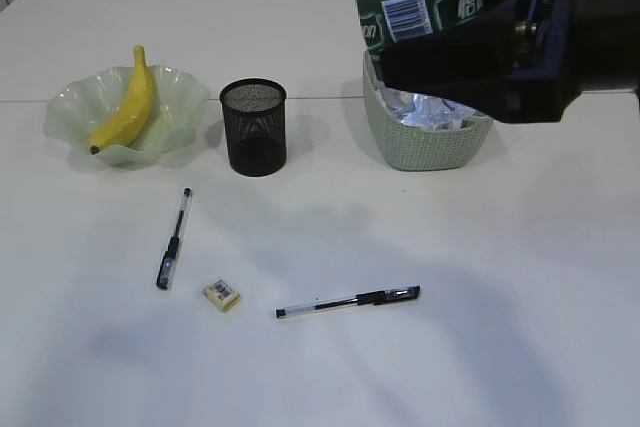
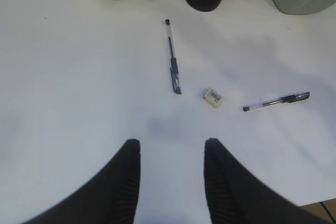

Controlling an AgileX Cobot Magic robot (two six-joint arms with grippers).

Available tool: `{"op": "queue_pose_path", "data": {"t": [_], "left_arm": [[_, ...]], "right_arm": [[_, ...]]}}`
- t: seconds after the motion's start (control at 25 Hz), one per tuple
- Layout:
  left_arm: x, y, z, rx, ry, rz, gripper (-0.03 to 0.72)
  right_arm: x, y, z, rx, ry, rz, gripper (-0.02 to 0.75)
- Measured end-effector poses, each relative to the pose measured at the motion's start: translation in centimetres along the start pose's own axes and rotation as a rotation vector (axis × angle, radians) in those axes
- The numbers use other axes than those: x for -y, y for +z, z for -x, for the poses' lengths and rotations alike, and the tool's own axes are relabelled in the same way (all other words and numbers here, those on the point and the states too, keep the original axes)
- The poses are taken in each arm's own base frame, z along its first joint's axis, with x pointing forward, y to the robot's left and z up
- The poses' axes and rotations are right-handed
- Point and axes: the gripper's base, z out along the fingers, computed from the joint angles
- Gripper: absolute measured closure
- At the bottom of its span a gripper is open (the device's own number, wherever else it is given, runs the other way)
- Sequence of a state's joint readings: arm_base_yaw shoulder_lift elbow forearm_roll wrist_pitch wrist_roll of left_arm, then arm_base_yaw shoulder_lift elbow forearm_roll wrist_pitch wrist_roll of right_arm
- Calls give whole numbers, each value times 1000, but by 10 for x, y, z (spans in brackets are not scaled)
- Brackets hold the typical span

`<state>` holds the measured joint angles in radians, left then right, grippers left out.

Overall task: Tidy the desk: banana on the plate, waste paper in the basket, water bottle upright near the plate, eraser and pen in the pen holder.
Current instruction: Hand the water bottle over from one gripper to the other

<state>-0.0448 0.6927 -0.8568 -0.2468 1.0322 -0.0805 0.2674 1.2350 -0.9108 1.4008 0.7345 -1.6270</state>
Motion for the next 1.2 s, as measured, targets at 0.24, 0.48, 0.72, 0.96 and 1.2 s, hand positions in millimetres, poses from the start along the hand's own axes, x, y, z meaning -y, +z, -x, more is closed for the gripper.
{"op": "queue_pose_path", "data": {"t": [0.24,0.48,0.72,0.96,1.2], "left_arm": [[0,0,0,0,35,0,400],[1,0,0,2,57,-6,400],[14,-1,5,69,165,-145,400],[31,-7,16,237,304,-315,401],[43,-10,25,355,401,-440,402]], "right_arm": [[-3,10,-1,69,4,122,345],[-5,18,-5,92,25,223,345],[-6,19,-6,96,18,237,345],[-5,18,-3,123,33,235,345],[-6,18,-1,148,35,237,345]]}}
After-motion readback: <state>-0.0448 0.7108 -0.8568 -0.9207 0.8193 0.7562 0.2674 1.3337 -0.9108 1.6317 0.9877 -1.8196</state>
